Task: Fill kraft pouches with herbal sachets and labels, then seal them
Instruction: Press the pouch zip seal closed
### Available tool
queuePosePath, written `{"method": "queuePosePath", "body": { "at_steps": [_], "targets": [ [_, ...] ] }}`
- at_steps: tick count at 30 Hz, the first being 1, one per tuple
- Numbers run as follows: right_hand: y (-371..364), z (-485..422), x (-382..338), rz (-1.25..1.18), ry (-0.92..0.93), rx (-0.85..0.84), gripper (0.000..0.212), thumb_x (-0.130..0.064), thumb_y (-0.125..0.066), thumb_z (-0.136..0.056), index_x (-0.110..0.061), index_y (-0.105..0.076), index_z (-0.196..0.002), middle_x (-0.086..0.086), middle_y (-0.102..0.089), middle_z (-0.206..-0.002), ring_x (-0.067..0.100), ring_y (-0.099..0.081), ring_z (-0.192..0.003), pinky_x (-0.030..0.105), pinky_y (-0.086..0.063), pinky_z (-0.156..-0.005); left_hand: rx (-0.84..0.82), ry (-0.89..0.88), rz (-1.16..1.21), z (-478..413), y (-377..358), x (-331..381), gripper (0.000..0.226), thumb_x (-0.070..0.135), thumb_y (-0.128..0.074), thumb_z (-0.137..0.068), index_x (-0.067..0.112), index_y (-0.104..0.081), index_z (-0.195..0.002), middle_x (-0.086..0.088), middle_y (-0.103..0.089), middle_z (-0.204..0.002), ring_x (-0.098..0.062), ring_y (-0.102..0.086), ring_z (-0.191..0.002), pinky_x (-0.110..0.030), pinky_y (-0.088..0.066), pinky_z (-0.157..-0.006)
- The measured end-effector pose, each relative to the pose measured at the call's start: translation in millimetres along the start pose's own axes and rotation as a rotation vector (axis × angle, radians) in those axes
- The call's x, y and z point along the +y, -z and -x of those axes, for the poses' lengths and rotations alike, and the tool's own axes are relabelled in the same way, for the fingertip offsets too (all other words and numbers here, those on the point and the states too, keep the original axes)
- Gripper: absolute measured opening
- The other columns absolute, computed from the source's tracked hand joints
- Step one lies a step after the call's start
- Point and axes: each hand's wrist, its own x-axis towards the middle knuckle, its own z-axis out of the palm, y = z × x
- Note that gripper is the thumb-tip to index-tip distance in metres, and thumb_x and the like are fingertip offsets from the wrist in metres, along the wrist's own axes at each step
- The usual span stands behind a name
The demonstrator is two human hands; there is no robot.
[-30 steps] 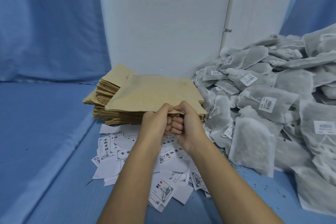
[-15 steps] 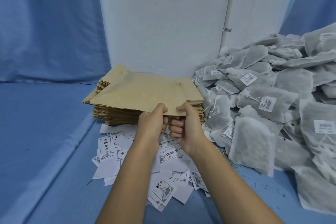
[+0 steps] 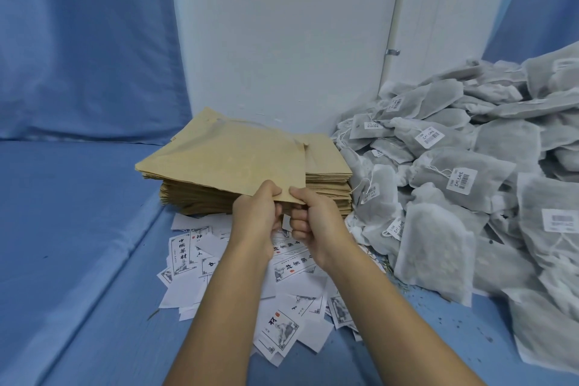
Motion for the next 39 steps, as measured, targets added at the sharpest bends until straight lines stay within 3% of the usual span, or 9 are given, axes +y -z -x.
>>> {"method": "queuePosePath", "body": {
  "at_steps": [5,11,15,17,21,25,28,34,39],
  "targets": [
    [-2,0,-1,-0.055,-0.013,0.013,0.035,-0.013,-0.049,-0.095,-0.018,-0.033,-0.064,-0.009,-0.022,-0.039,0.004,-0.015,-0.03,0.016,-0.01,-0.033,-0.036,0.021,0.027,1,0,1,0.027,0.008,-0.05,-0.088,0.011,-0.041,-0.063,0.003,-0.034,-0.035,-0.008,-0.023,-0.029,-0.016,-0.018,-0.035],
    [-1,1,-1,-0.107,0.014,0.095,0.033,-0.016,-0.051,-0.092,-0.018,-0.033,-0.064,-0.01,-0.022,-0.037,0.005,-0.015,-0.029,0.016,-0.011,-0.031,0.134,-0.103,0.049,-6,8,6,0.024,0.009,-0.051,-0.087,0.012,-0.041,-0.066,0.001,-0.036,-0.047,-0.006,-0.028,-0.03,-0.014,-0.021,-0.034],
    [-6,1,5,-0.15,0.019,0.104,0.041,-0.035,-0.054,-0.089,-0.017,-0.037,-0.058,-0.007,-0.029,-0.038,0.007,-0.019,-0.031,0.017,-0.015,-0.031,-0.024,-0.028,0.015,0,2,2,0.029,0.01,-0.052,-0.092,0.008,-0.049,-0.064,0.001,-0.045,-0.039,-0.006,-0.033,-0.028,-0.015,-0.026,-0.034],
    [-6,2,6,-0.107,0.062,0.15,0.04,-0.029,-0.056,-0.089,-0.016,-0.038,-0.055,-0.004,-0.035,-0.039,0.008,-0.025,-0.031,0.017,-0.02,-0.032,-0.105,0.017,-0.015,3,-1,-1,0.035,0.015,-0.05,-0.094,0.005,-0.053,-0.06,-0.001,-0.048,-0.037,-0.008,-0.037,-0.028,-0.014,-0.03,-0.035],
    [-1,2,2,-0.185,0.114,0.245,0.037,-0.015,-0.052,-0.089,-0.016,-0.034,-0.057,-0.007,-0.028,-0.037,0.007,-0.02,-0.03,0.018,-0.016,-0.032,-0.009,-0.017,-0.036,-1,2,1,0.031,0.012,-0.05,-0.089,0.003,-0.054,-0.059,0.002,-0.044,-0.036,-0.008,-0.03,-0.028,-0.014,-0.023,-0.034],
    [-6,4,4,-0.092,0.086,0.185,0.035,-0.02,-0.052,-0.089,-0.016,-0.036,-0.057,-0.006,-0.03,-0.039,0.007,-0.02,-0.031,0.018,-0.015,-0.033,0.008,-0.016,-0.025,1,2,3,0.028,0.01,-0.051,-0.085,0.004,-0.05,-0.058,0.001,-0.043,-0.035,-0.008,-0.028,-0.027,-0.013,-0.02,-0.032],
    [-8,5,2,-0.026,0.057,0.13,0.037,-0.018,-0.049,-0.089,-0.015,-0.038,-0.055,-0.006,-0.033,-0.036,0.007,-0.021,-0.029,0.018,-0.019,-0.032,-0.069,0.037,-0.042,6,-1,2,0.033,0.012,-0.05,-0.086,0.007,-0.049,-0.053,-0.001,-0.041,-0.036,-0.01,-0.028,-0.028,-0.015,-0.022,-0.036],
    [-9,5,3,-0.127,0.112,0.22,0.029,-0.013,-0.048,-0.089,-0.014,-0.039,-0.06,-0.008,-0.031,-0.038,0.007,-0.023,-0.032,0.018,-0.021,-0.034,0.066,-0.062,-0.055,4,-4,-4,0.028,0.012,-0.054,-0.082,0.01,-0.044,-0.056,0.003,-0.038,-0.035,-0.008,-0.027,-0.029,-0.019,-0.024,-0.037],
    [-8,6,2,-0.131,0.1,0.231,0.03,-0.013,-0.048,-0.09,-0.014,-0.04,-0.061,-0.008,-0.031,-0.037,0.007,-0.022,-0.03,0.017,-0.02,-0.032,0.012,-0.052,-0.013,0,-1,-5,0.027,0.01,-0.051,-0.086,0.01,-0.043,-0.06,0.002,-0.039,-0.037,-0.009,-0.027,-0.029,-0.015,-0.022,-0.034]
  ]
}}
